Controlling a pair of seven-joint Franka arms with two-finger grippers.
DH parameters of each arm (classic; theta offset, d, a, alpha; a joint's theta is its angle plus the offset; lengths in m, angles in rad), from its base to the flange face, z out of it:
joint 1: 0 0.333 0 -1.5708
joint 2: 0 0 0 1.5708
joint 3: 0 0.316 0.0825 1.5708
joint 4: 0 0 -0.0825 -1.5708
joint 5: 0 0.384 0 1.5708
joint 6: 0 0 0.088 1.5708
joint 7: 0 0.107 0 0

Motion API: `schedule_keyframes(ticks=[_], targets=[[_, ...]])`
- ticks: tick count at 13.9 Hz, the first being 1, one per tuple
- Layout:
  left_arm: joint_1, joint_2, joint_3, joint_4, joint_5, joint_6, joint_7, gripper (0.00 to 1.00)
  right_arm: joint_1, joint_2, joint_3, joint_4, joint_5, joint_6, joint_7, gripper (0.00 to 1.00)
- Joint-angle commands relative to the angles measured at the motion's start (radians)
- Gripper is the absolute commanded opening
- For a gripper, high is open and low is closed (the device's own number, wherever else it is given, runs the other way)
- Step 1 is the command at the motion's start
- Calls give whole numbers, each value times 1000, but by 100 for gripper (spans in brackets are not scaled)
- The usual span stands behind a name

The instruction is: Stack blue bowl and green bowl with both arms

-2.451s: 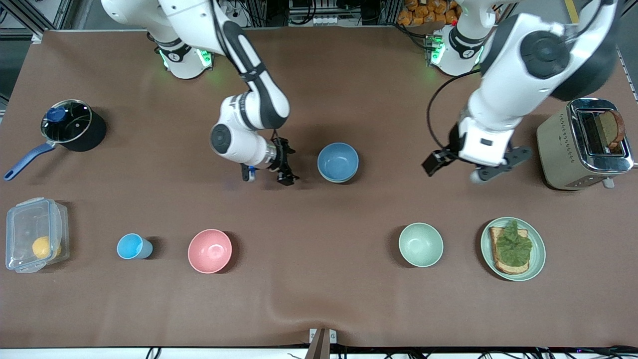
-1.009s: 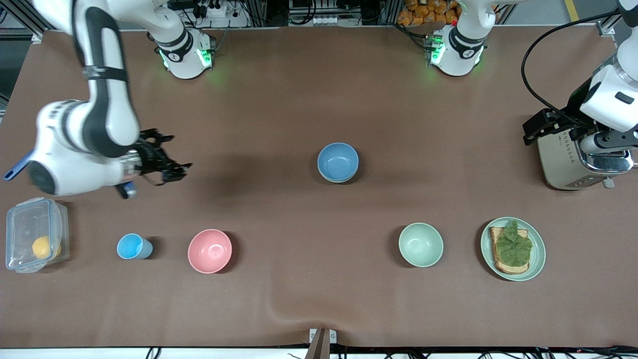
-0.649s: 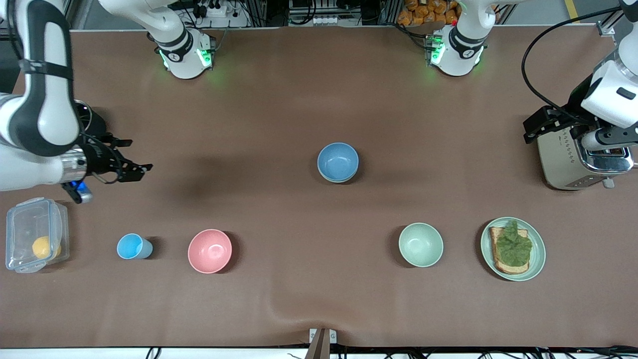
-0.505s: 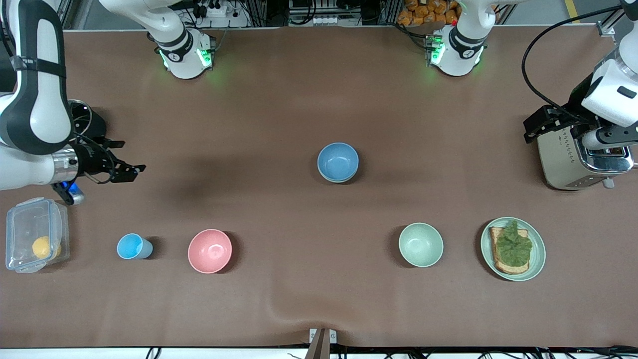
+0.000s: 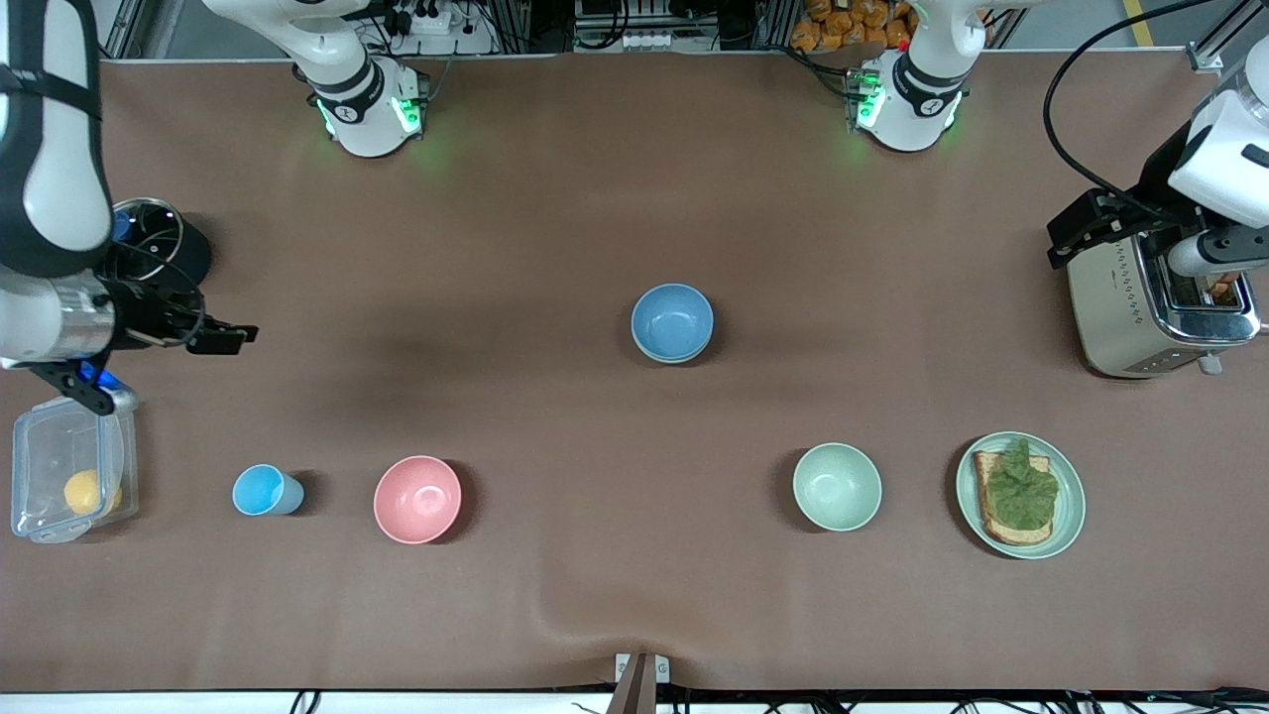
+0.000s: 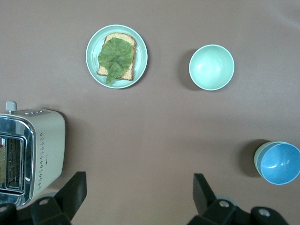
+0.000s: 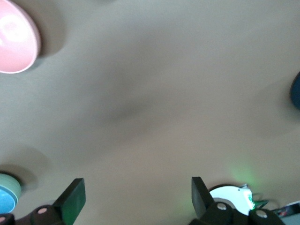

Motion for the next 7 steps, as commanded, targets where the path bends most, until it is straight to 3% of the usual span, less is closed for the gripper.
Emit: schedule_keyframes(ticks=[1,3,7], targets=[[-4,-27,12,-17,-26,-18,27,100,-85,-78,144,16,-90,26,-5,100],[-4,-38,12,-38,-28,-18,32,100,-122,-110,189,24,-90,89,-6,100],[-4,-58,12,-57,-45,-18,38,100,-119,-155,198,24,-93,180,-21,100]])
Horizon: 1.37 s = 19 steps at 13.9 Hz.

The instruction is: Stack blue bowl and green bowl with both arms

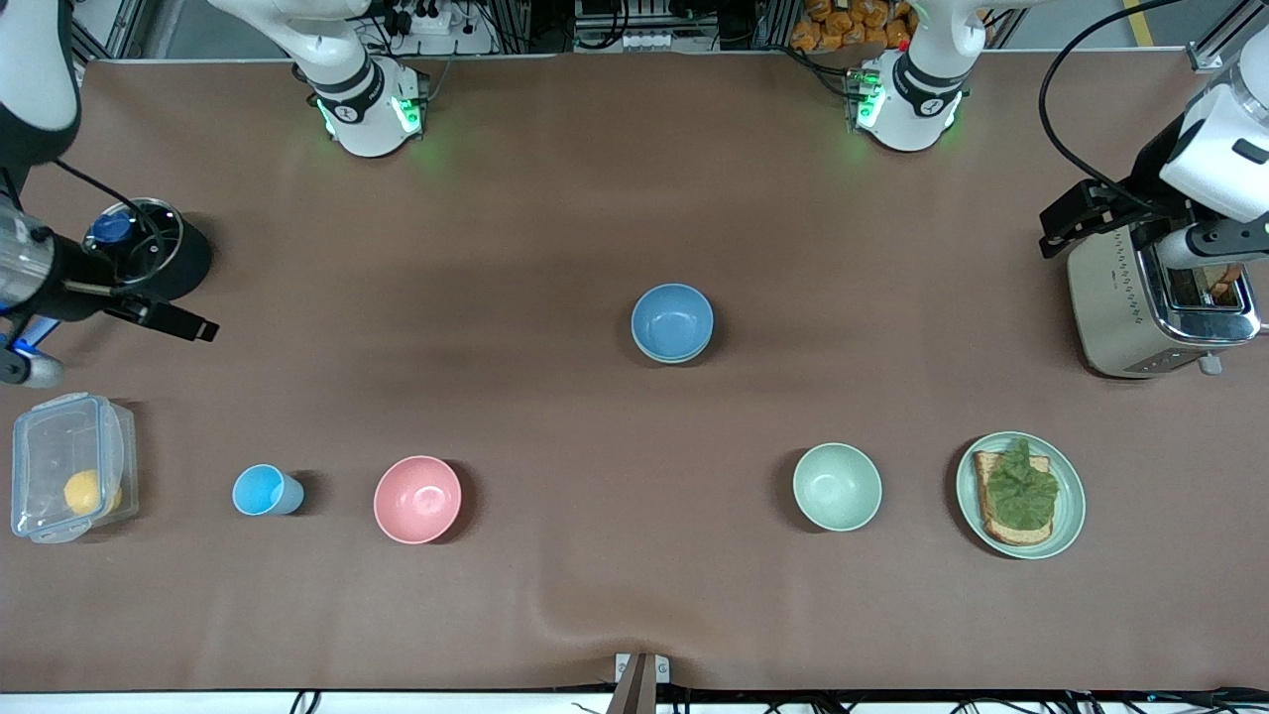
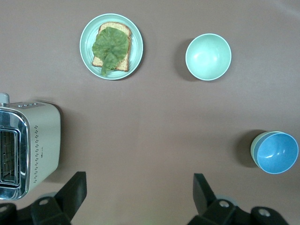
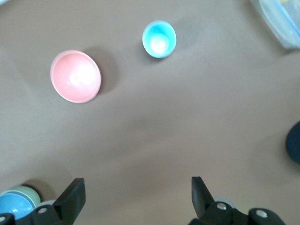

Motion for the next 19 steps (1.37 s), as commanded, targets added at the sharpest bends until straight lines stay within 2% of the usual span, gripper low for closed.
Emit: schedule_keyframes(ticks=[1,9,11,15,19], targets=[[-4,-44,11,-37,-20,-4,30,100,-25,-30,30,-9,-25,35,-17,100],[-6,-82,11,-84,-21,3,32,100,12,-88,24,-58,-40,48,-17,100],[-6,-82,11,-83,-20,3,32,100,36,-91,33,-60,-132,45,-34,100],[-6,-84,13,-84,-21,3,32,100,27,-91,30,-58,-140,45,-262,100],[-6,-84,11,-84,-21,3,32,100,19,-96,30,-57,-137,32,-272,100]])
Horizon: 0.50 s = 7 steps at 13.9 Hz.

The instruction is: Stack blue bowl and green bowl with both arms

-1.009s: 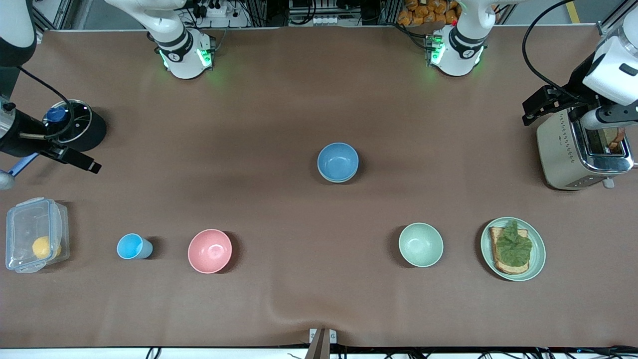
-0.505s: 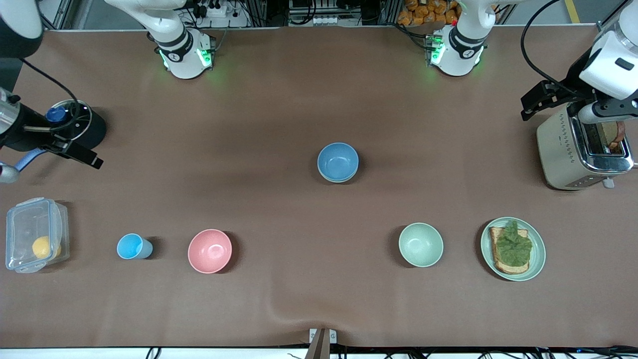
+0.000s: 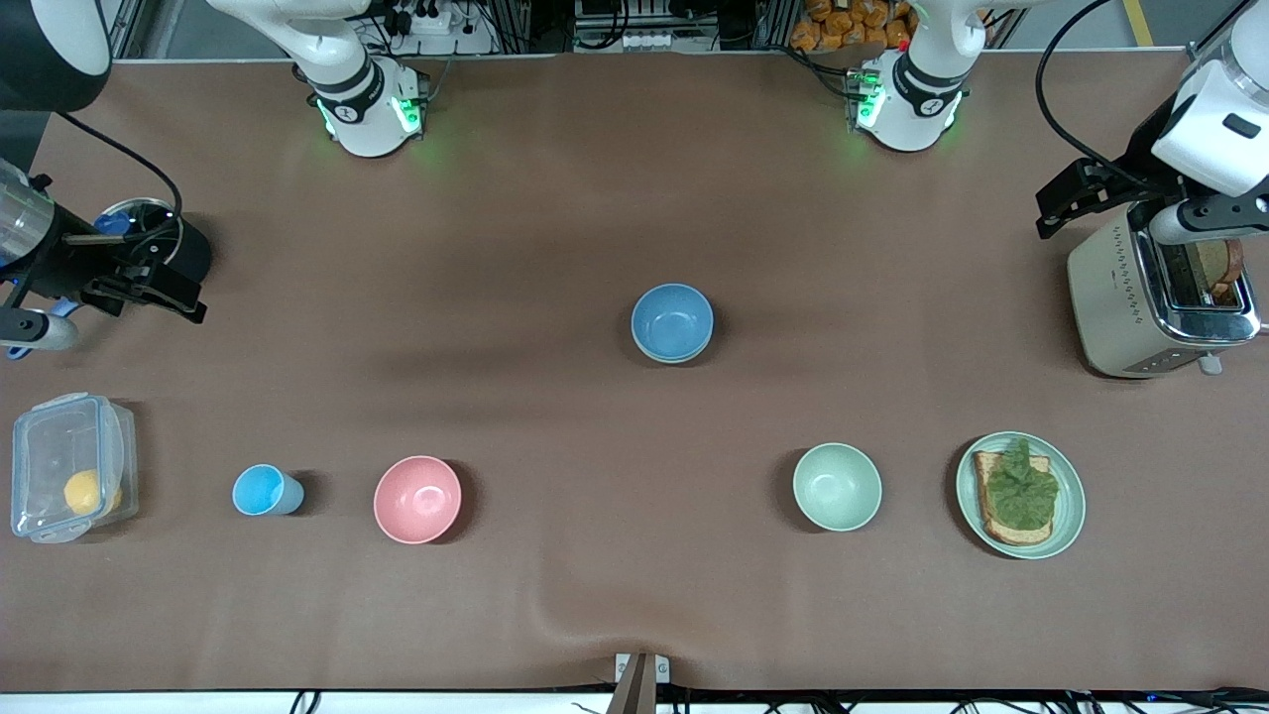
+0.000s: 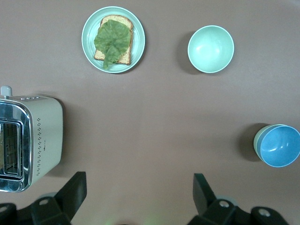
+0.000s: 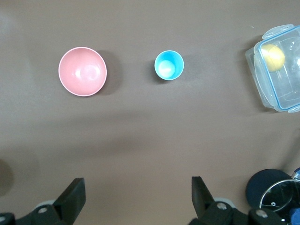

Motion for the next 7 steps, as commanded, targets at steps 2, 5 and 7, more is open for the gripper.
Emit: schedule_keyframes(ticks=[2,5,7], targets=[[-5,-28,12,-25,-19,3,26,100,-13,-35,2,-29,-19,-2,-23,100],[-6,-28,10,-25,-19,3,28,100,-13,-34,-1,-29,-19,-2,-21,100],[-6,-28,10,-23,-19,-2,28,100,-13,-33,0,-29,-19,-2,-14,100]])
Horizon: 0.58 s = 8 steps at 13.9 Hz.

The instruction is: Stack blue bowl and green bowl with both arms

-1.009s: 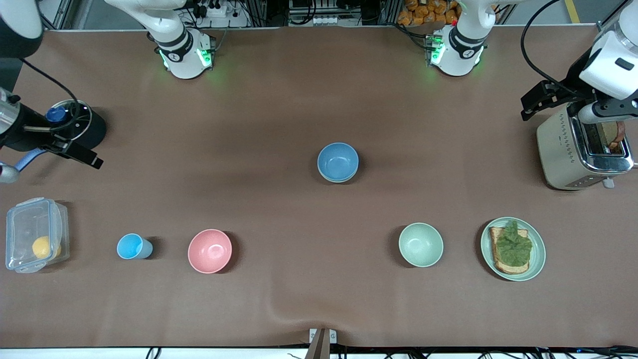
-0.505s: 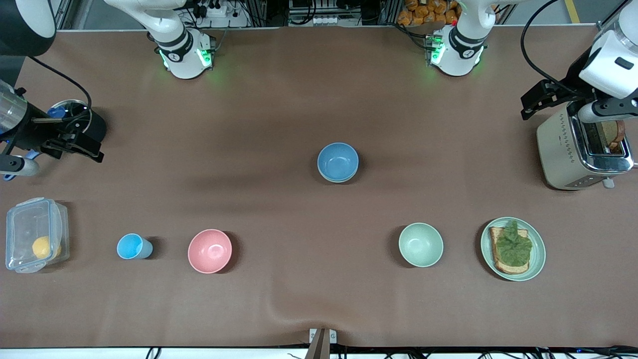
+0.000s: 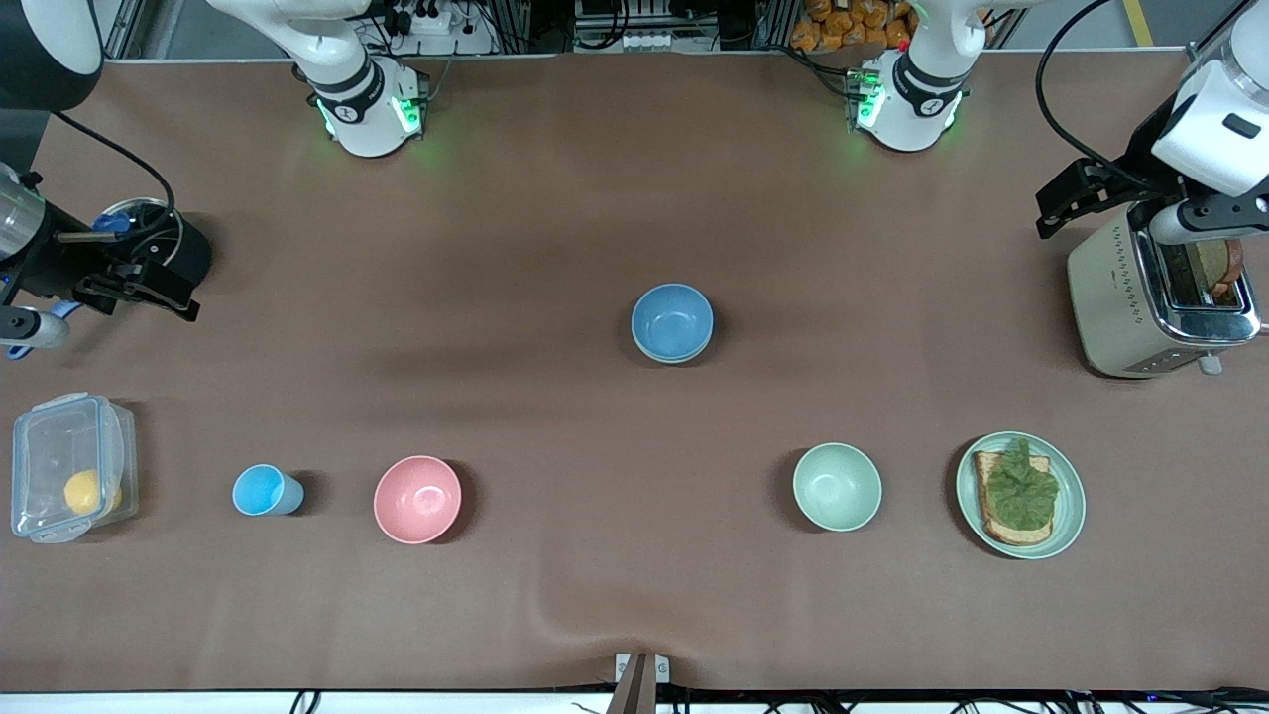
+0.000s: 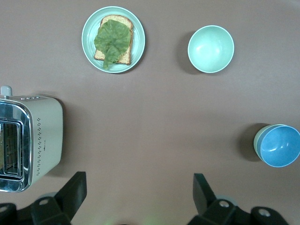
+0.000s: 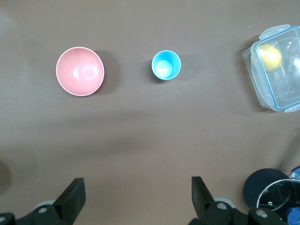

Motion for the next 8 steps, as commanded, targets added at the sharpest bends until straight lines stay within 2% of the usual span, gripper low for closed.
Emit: schedule_keyframes(ticks=[1,8], targets=[[-5,-28,10,-23,-19,-3,28,100,-10,-31,7,-27,-18,-1,-7,100],[-7,-15,12,-5,-6,1,29,100,-17,-30,5,-27,-18,-5,-15,100]])
